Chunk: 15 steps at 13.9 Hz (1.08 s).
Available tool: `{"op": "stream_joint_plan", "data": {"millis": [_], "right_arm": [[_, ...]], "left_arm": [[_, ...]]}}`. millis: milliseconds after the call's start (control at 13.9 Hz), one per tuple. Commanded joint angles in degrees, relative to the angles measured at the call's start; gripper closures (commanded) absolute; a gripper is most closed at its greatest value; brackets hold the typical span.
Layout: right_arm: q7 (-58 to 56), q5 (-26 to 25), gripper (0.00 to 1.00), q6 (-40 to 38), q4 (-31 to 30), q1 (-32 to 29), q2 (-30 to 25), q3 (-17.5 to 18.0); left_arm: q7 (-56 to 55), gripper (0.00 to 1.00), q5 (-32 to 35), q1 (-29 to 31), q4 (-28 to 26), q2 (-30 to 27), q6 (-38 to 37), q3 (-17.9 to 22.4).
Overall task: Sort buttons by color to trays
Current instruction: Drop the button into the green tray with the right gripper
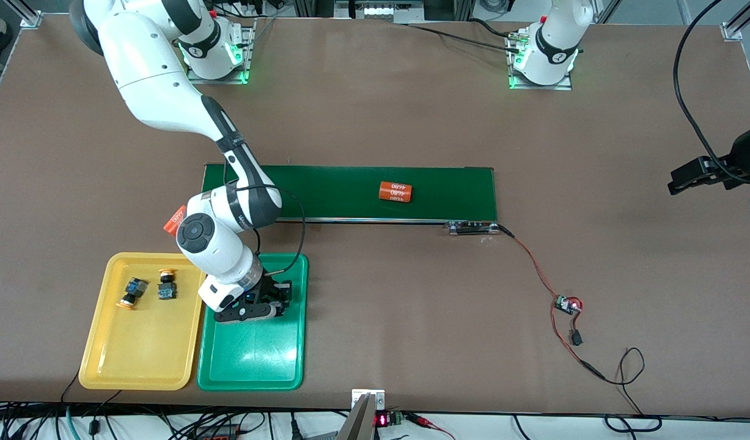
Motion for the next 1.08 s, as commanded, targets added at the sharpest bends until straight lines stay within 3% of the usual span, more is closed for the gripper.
{"op": "stream_joint_plan", "data": {"millis": [0, 287, 430, 646, 789, 1004], "right_arm": [[-0.5, -0.8, 0.00, 0.3, 1.6, -0.3, 0.8, 0.2], [-1.0, -0.9, 0.00, -0.2, 1.4, -0.5, -0.8, 0.2], [-1.0, -0.9, 0.00, -0.5, -0.9, -0.8, -3.2, 0.2], [-1.0, -0.9, 0.00, -1.7, -3.9, -1.9, -7.4, 0.1], [-1.0, -0.9, 0.00, -8.8, -4.4, -2.3, -10.1, 0.1], [-5.9, -1.4, 0.00, -22.1, -4.4, -5.3, -16.3, -0.4]], "left_arm": [[0.0, 0.00, -1.1, 0.4, -4.3, -3.5, 0.2, -0.3], [0.1, 0.00, -2.0, 0.7, -5.6, -4.3, -0.9, -0.6], [0.9, 0.00, -2.3, 0.6, -8.3, -6.3, -0.8, -0.7], [1.4, 0.00, -2.2, 0.7, -8.2, -7.0, -1.2, -0.6], [5.1, 0.00, -1.6, 0.7, -7.4, -7.0, -3.0, -0.4], [9.0, 0.00, -5.9, 3.5, -7.1, -6.9, -2.6, 0.1]]}}
